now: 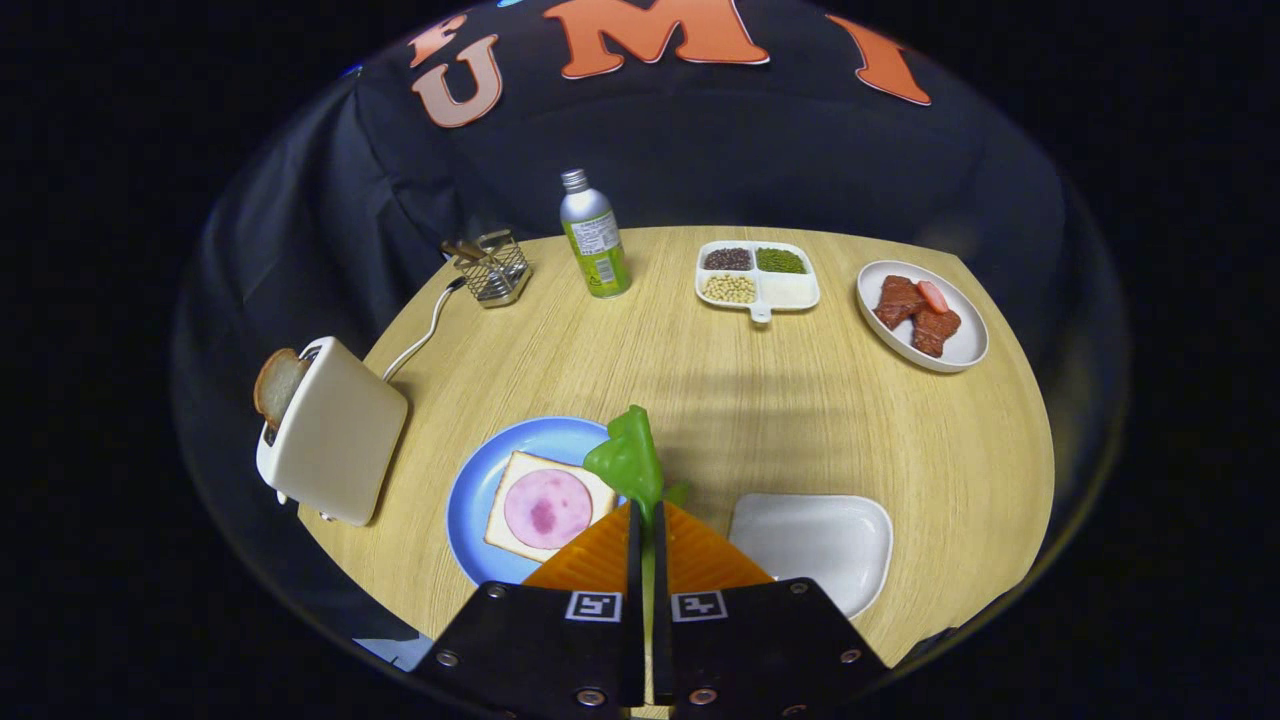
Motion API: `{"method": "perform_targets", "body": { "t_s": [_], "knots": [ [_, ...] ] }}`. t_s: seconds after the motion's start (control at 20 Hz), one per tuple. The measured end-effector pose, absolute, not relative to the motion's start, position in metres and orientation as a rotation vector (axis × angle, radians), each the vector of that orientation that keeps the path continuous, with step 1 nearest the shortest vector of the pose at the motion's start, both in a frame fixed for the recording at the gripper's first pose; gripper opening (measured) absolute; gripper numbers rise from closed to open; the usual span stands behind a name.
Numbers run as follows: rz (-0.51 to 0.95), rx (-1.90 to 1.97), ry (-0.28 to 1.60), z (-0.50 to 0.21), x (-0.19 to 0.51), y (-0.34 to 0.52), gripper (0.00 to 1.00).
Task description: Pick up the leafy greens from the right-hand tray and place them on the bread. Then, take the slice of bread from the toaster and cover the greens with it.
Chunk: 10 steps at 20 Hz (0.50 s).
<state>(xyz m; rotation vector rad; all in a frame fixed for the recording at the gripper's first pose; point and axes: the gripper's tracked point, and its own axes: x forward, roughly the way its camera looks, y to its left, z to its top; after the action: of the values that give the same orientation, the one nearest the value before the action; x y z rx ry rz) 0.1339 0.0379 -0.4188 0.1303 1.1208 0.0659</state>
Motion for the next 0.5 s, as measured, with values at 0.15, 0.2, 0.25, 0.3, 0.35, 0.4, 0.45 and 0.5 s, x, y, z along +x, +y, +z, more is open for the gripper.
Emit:
{"method": "perform_targets", "body": {
  "t_s": [0.15,0.2,0.25,0.3,0.35,0.4,0.45,0.5],
  "knots": [
    [0.097,0.118,1.133,-0.426,0.136,0.059,0.04],
    [0.107,0.115,1.136,-0.428,0.138,0.065,0.04],
    [0.117,0.111,1.139,-0.429,0.139,0.072,0.04],
    [0.122,0.107,1.143,-0.431,0.140,0.077,0.04],
    [0.127,0.100,1.149,-0.435,0.141,0.084,0.04],
    [0.126,0.088,1.153,-0.439,0.141,0.089,0.04],
    [0.126,0.075,1.157,-0.444,0.142,0.094,0.04],
    [0.129,0.067,1.161,-0.447,0.142,0.099,0.04]
  ]
}}
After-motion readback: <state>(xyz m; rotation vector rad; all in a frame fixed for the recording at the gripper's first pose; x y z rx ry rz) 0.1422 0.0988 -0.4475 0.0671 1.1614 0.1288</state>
